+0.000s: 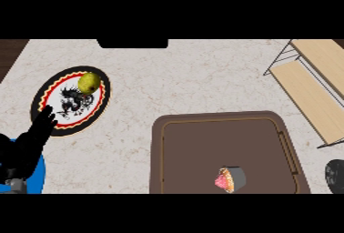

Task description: Pick the eggplant from the tray and place it in the tiered shelf

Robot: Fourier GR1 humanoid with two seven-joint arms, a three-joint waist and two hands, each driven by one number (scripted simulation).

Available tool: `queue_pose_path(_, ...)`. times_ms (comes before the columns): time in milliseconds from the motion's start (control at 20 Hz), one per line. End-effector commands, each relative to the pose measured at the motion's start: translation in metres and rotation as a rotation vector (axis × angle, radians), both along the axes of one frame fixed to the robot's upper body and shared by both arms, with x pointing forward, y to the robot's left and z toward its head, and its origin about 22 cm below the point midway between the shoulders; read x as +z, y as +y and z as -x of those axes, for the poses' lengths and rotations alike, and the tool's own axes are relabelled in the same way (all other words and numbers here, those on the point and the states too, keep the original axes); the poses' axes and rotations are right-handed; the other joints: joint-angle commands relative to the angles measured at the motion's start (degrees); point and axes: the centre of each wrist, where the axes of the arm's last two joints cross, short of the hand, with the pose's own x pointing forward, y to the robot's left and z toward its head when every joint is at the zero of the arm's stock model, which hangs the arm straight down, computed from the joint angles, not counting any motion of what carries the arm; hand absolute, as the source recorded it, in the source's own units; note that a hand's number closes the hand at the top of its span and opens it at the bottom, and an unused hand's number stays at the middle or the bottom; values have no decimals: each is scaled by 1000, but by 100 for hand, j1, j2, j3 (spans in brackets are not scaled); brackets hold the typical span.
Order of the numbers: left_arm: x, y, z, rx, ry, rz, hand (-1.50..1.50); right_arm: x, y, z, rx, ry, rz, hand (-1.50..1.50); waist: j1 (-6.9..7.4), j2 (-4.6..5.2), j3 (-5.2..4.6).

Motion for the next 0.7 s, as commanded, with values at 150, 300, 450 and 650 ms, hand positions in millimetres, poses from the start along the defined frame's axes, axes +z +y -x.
queue_pose_path(150, 4, 0, 3, 19, -8, 22, 0, -41, -49, -6, -94, 33, -83, 150, 16, 0, 1)
queue_pose_path(300, -3, -1, 9, -20, 2, 9, 0, -50, -52, -10, -189, -95, -103, -150, 59, 13, 0)
queue_pose_path(450, 14, 20, -7, -6, -13, 9, 0, -57, -77, -15, -149, 34, -96, -150, 14, 15, -1)
queue_pose_path(650, 10, 5, 1, 11, -6, -5, 0, -68, -79, 4, -103, 20, -75, -150, -12, -7, -1)
